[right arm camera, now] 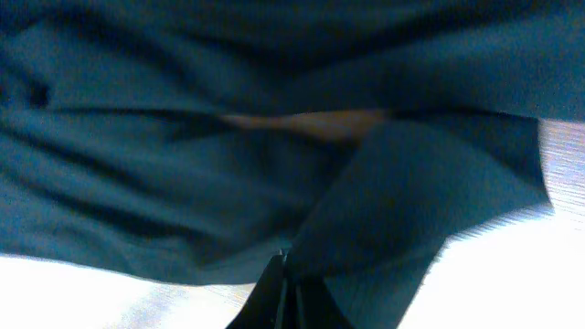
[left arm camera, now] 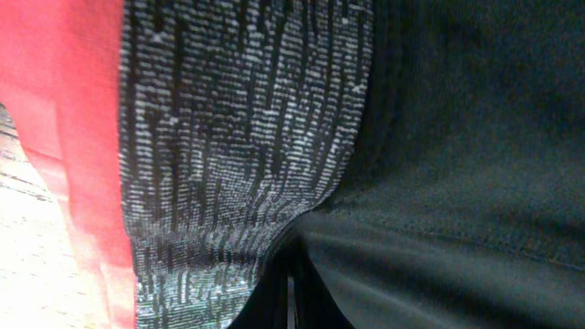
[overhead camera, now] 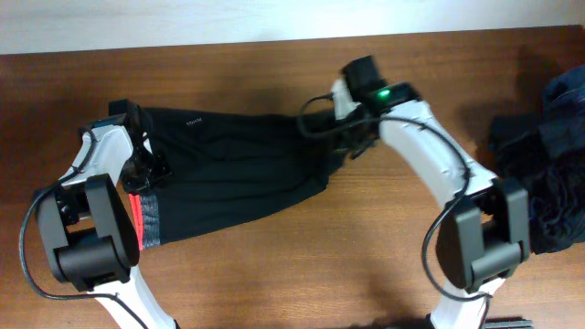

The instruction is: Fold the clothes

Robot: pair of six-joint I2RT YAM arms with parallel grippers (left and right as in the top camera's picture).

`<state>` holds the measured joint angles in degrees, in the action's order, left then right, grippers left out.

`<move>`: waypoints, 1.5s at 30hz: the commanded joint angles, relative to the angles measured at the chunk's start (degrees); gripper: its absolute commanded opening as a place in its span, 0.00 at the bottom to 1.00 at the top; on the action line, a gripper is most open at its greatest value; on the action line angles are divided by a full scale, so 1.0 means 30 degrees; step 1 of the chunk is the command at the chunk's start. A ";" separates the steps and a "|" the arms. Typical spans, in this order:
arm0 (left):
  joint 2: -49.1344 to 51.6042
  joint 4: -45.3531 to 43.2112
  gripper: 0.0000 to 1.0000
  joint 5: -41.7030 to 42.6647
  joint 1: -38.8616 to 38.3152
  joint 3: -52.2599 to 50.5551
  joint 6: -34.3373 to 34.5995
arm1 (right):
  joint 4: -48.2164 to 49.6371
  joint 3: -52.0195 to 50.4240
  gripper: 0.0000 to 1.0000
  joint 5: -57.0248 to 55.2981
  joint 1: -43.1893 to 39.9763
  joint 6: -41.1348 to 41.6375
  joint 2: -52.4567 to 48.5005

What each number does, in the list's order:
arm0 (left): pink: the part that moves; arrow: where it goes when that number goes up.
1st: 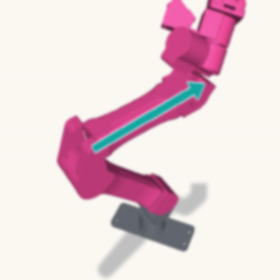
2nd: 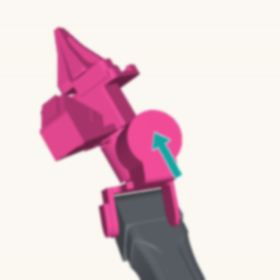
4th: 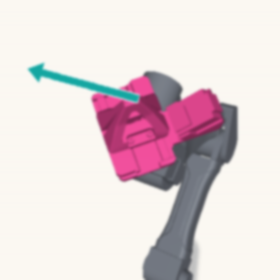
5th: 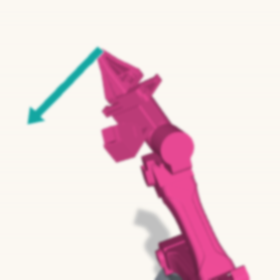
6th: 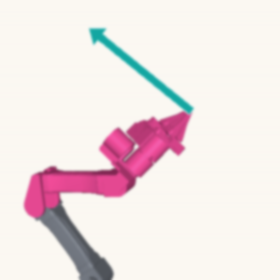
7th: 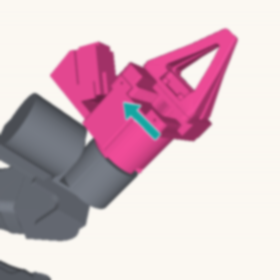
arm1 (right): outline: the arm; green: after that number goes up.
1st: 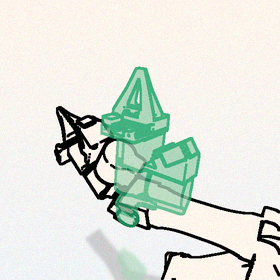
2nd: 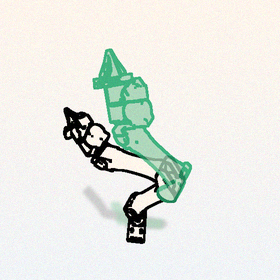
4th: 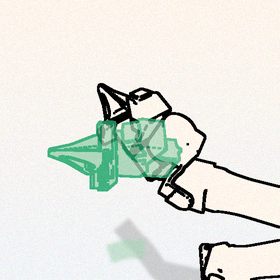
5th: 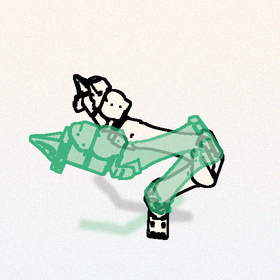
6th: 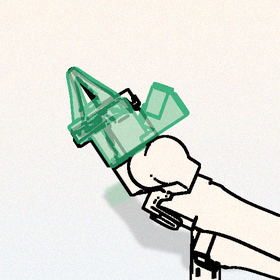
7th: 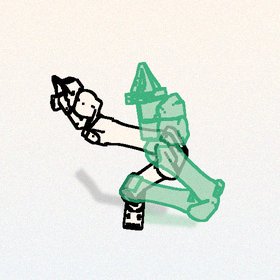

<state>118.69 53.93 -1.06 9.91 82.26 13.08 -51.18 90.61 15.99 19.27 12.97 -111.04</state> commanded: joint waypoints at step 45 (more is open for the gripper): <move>-0.0335 0.0204 0.24 -0.0277 -0.0007 -0.0124 0.0109 | -0.0517 0.0729 0.91 0.2295 -0.0306 -0.2098 -0.0546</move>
<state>118.69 54.59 -1.06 9.87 82.26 13.26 -53.15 91.94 17.30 17.23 7.94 -111.31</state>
